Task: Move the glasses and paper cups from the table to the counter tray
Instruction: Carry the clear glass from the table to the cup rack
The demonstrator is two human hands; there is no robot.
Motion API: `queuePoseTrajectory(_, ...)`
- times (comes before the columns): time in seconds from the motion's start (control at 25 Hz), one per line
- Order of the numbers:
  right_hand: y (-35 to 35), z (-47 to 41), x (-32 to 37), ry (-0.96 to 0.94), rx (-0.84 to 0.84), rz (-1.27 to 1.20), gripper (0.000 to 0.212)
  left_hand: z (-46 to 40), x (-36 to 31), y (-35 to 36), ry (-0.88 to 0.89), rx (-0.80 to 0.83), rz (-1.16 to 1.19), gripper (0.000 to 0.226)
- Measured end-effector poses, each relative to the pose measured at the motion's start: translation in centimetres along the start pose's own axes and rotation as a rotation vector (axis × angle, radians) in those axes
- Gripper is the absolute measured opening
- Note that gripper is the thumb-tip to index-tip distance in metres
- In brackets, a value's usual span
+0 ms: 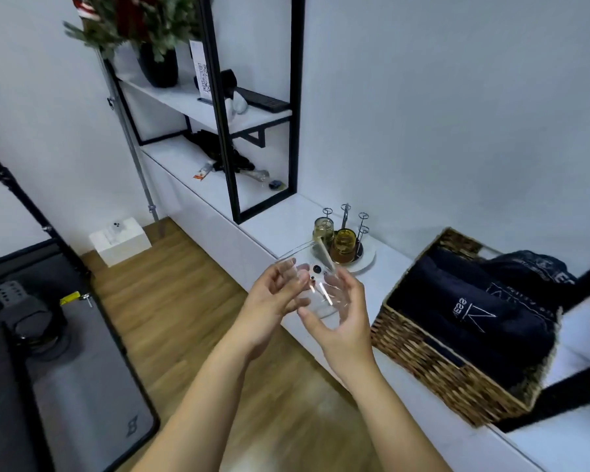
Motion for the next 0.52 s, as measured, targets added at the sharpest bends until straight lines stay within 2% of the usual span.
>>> queuePoseTrajectory(0.08,1.0,-2.9,-0.5,-0.028,-0.070,0.016,0.085,-3.1,-1.6,-1.2,0.022,-0.008,-0.054,0.071)
queuePoseTrajectory(0.2,1.8,-7.0,-1.9,-0.040,-0.110,0.092,0.080,-6.9,-4.1,-2.5,0.141,-0.086,-0.324,0.074)
queuePoseTrajectory(0.36,2.2,-12.0,-4.2,-0.061,-0.116,0.176,0.080,-11.3,-6.7,-2.5,0.446,-0.111,-0.728,0.047)
queuePoseTrajectory(0.52,2.8,-18.1,-7.0,-0.102,-0.099,0.258,0.083,-17.7,-7.4,-2.0,0.542,-0.029,-1.026,0.069)
Point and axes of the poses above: each hand's wrist, its own z-axis away from the middle knuckle, its own y-axis out of the palm, x = y × z, the point moved 8 cm from there along -z, towards the middle knuckle, and after that the axes turned 12 degrees about -y, right-handed, at the moved point
